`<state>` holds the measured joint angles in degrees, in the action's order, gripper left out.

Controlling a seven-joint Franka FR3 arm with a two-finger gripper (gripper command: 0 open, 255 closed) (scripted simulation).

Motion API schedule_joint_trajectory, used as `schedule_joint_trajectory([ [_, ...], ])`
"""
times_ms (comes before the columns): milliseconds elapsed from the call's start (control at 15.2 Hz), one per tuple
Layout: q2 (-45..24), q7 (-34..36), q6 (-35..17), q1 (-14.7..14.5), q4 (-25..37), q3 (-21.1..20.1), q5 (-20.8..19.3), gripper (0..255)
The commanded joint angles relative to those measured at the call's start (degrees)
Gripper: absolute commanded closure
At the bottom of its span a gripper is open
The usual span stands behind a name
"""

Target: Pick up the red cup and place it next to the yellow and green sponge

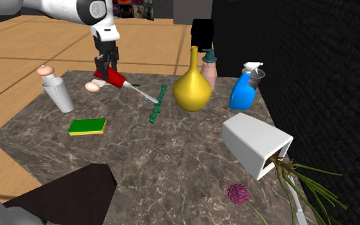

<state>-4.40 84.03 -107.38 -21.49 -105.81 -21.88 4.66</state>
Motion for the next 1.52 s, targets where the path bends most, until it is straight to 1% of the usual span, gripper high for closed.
schedule_joint_trajectory([
  [0, 0.08, 2.53, -0.32, -1.31, -0.13, -1.12, 0.06, 255],
  [330, -2.17, 9.41, -0.62, -5.07, 2.24, -4.01, -0.95, 255],
  [1452, -6.25, 9.58, -12.9, -5.56, -6.3, -3.78, -2.57, 255],
])
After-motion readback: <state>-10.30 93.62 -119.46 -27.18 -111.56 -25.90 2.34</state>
